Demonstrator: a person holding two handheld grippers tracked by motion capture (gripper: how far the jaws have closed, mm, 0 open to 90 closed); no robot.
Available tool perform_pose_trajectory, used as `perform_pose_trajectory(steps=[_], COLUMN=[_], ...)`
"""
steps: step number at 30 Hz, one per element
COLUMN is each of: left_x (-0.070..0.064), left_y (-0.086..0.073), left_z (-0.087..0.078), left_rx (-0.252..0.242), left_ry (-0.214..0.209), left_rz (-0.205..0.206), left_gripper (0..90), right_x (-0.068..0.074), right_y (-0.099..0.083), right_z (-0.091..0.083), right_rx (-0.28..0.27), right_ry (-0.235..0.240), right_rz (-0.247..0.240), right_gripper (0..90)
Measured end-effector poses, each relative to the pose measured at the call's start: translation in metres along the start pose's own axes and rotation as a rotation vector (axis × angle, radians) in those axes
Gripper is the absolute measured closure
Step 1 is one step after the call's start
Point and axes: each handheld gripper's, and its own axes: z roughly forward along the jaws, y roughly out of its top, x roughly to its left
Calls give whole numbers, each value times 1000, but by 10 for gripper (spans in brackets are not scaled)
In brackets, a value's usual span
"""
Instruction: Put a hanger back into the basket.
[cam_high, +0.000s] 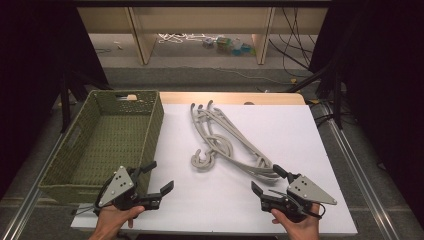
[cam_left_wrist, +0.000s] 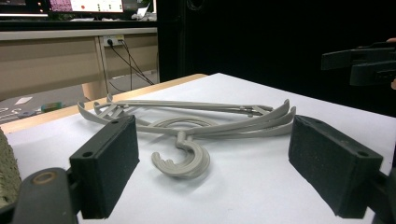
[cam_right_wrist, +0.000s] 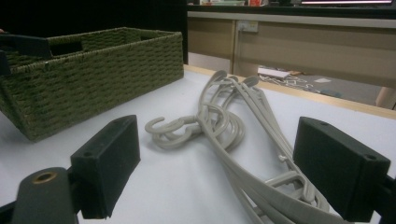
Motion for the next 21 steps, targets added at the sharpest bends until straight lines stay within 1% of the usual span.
perform_pose_trajectory(steps=[1,6,8,10,12,14,17,18,19,20,21], left_x=[0,0,0,0,0,0,0,0,0,0,0], left_y=[0,0,0,0,0,0,0,0,0,0,0], left_z=[0,0,0,0,0,0,0,0,0,0,0], left_rx=[2,6,10,10,13,13,11,11,11,12,12], left_ry=[-1,-4,-4,-4,-4,-6,-7,-6,-6,-7,-7], left_rz=[0,0,3,3,3,1,1,0,0,1,1], left_gripper=[157,157,157,157,157,157,157,157,157,157,157], right_x=[0,0,0,0,0,0,-1,-1,-1,-2,-2], right_y=[0,-1,0,-1,0,0,1,2,2,3,4], right_z=[0,2,2,3,3,3,4,8,8,8,11], right_rx=[9,8,30,22,38,31,43,33,33,51,57], right_ry=[-3,6,4,1,6,3,12,14,14,12,19], right_rz=[0,-2,-3,-1,-8,-10,-19,-24,-24,-30,-36], right_gripper=[158,158,158,159,160,160,164,168,168,169,170])
